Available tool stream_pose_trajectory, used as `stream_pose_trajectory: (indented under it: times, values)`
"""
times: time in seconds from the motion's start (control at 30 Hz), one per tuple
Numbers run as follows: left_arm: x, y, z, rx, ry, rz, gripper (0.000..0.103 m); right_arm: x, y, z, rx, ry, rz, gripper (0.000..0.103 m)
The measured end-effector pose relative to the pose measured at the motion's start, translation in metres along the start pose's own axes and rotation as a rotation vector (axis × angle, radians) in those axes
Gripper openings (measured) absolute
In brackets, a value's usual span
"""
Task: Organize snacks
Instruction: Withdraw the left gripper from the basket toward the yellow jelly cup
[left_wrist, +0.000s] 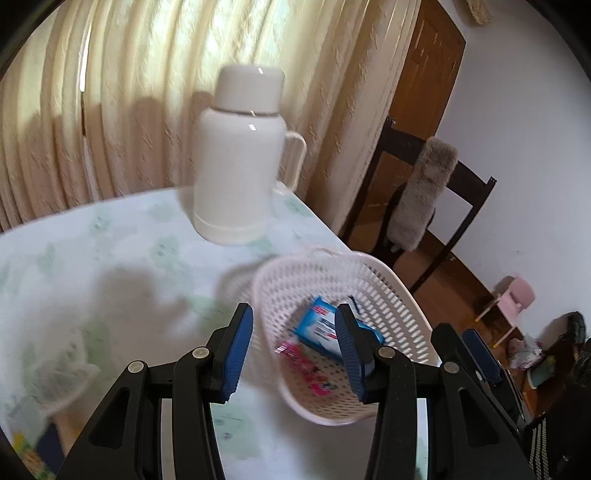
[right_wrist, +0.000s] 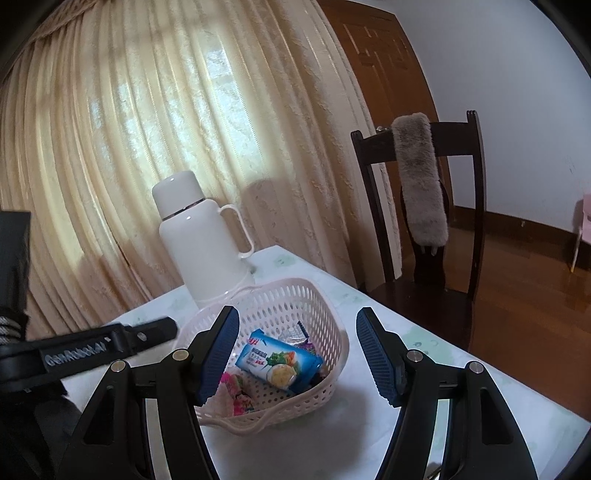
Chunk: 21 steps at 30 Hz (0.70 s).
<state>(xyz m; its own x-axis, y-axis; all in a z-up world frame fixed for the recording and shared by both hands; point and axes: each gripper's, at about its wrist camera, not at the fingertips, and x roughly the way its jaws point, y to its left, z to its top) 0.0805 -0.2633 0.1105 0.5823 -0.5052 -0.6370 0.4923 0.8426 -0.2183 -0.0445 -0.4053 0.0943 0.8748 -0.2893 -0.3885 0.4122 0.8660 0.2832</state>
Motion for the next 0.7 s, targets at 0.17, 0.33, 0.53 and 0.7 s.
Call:
stream_pose_trajectory:
  times: [0.17, 0.33, 0.53, 0.7]
  values:
    - [-0.028, 0.021, 0.012, 0.015, -0.052, 0.071, 0.043, -0.001, 0.006, -0.002, -0.036, -0.008, 0.021, 0.067]
    - [-0.061, 0.057, 0.013, -0.013, -0.090, 0.153, 0.049, -0.001, 0.013, -0.005, -0.074, -0.008, 0.045, 0.067]
    - [-0.083, 0.091, 0.002, -0.056, -0.097, 0.216, 0.050, 0.000, 0.021, -0.010, -0.113, -0.006, 0.064, 0.067]
    - [-0.095, 0.112, -0.014, -0.094, -0.082, 0.243, 0.052, 0.000, 0.031, -0.015, -0.156, -0.003, 0.087, 0.067]
